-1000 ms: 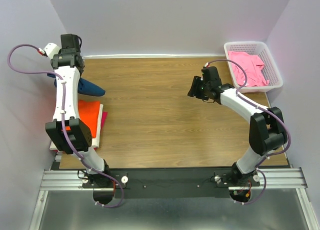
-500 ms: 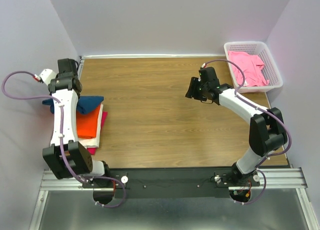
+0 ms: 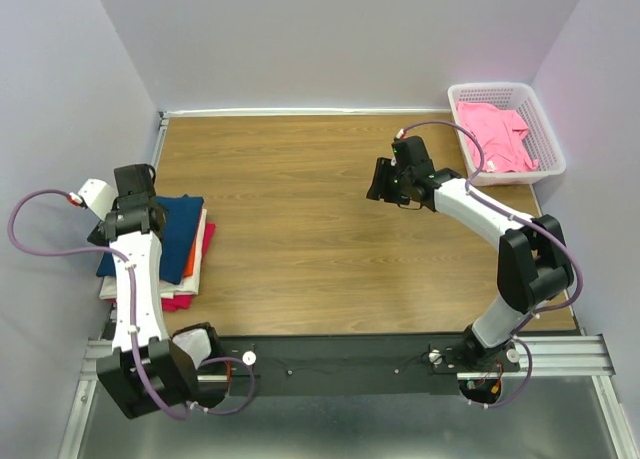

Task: Fold and stack the t-shirts
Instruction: Neatly place the folded tshirt to the corner, then reset both grippers

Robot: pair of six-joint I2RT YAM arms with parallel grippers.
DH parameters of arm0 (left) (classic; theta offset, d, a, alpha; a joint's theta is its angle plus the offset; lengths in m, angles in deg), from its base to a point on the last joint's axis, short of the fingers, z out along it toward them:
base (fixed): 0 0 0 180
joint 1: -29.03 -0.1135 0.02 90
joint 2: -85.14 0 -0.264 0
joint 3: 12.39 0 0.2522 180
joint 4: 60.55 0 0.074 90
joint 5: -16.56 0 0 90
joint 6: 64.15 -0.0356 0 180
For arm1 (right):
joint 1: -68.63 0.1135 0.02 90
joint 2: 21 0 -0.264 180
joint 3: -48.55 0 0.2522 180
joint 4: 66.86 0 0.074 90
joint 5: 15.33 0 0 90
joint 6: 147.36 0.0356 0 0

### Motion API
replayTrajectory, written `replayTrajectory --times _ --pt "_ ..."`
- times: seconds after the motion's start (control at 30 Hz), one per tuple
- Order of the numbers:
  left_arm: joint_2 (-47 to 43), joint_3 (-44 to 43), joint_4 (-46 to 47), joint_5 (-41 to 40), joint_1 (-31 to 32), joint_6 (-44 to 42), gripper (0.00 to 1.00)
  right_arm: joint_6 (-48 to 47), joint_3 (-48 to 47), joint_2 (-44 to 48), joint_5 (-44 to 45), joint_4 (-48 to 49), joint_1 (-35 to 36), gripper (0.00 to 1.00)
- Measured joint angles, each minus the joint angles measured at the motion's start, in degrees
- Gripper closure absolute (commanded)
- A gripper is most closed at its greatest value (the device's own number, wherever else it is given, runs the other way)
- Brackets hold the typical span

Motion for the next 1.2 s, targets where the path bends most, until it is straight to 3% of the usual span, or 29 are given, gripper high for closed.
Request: replayTrajectory --times 0.2,0.6,0.7,0.9,1.2 --pt "-6.0 -0.5 7.0 4.7 0.0 -4.2 0.03 0.0 0.0 0.0 0.0 0.0 0.3 0.4" --pt "-6.3 0.8 14.4 13.7 1.7 -8.0 0.02 0.0 0.9 0.8 0.0 0.0 0.6 0.39" --pt "-6.4 1.2 16.6 15.1 6.6 -7.9 0.02 0.1 1.6 2.2 0.0 -0.1 0.6 0.39" --pt "-2.6 1.0 22.7 16.7 25.8 -6.2 0.02 0.7 3.9 7.7 1.5 -0.2 0.6 0.38" --pt "3.8 0.8 32.1 17.1 48.0 -4.3 0.02 2.1 9.7 20.3 5.7 -0.1 0.6 0.37"
